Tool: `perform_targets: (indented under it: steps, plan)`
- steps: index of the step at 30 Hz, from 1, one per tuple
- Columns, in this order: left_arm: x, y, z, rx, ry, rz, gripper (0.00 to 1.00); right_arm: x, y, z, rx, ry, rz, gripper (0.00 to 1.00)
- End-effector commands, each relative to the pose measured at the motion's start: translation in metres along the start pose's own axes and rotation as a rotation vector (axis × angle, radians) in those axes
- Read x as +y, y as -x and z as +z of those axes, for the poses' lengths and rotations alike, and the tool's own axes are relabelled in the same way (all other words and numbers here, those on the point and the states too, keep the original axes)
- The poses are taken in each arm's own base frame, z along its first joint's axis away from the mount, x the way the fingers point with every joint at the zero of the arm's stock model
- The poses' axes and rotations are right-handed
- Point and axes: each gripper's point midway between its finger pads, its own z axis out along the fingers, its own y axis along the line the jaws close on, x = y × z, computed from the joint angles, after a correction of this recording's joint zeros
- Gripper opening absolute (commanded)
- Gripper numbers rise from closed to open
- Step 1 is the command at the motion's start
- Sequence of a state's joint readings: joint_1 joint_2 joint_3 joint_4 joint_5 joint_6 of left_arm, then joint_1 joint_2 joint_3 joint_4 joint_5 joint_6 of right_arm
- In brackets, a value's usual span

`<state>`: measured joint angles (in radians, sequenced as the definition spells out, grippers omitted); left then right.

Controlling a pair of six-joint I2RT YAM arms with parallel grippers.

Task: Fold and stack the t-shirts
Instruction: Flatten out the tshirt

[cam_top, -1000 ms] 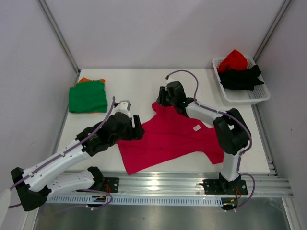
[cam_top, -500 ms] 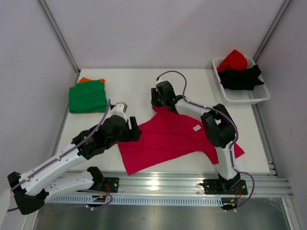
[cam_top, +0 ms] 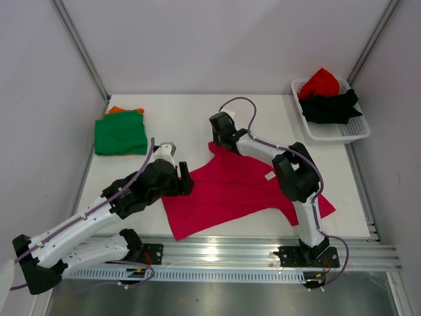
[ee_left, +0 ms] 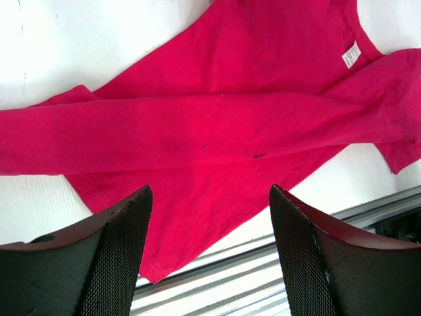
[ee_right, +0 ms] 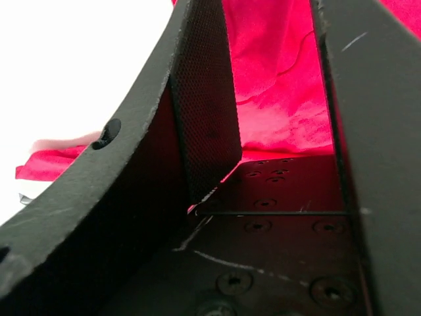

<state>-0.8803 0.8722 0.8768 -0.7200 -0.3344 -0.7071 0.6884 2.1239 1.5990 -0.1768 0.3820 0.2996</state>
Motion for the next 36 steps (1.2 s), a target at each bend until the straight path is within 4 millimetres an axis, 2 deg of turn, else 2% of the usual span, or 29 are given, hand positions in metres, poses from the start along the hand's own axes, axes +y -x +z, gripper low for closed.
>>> perform_targets:
  steps: [1, 18, 24, 36]
  plan:
    - [0.003, 0.008, -0.003, -0.040, 0.003, -0.018, 0.74, 0.001, 0.003, 0.003, -0.003, -0.017, 0.011, 0.41]
    - [0.001, 0.002, 0.003, -0.023, -0.009, -0.022, 0.74, 0.004, 0.000, 0.006, 0.015, 0.004, 0.012, 0.40]
    - [0.000, -0.001, 0.006, -0.013, -0.018, -0.022, 0.74, 0.015, -0.002, 0.009, 0.021, 0.064, 0.028, 0.41]
    - [-0.003, -0.009, 0.012, 0.008, -0.032, -0.031, 0.74, 0.027, 0.006, 0.008, 0.009, 0.125, 0.043, 0.43]
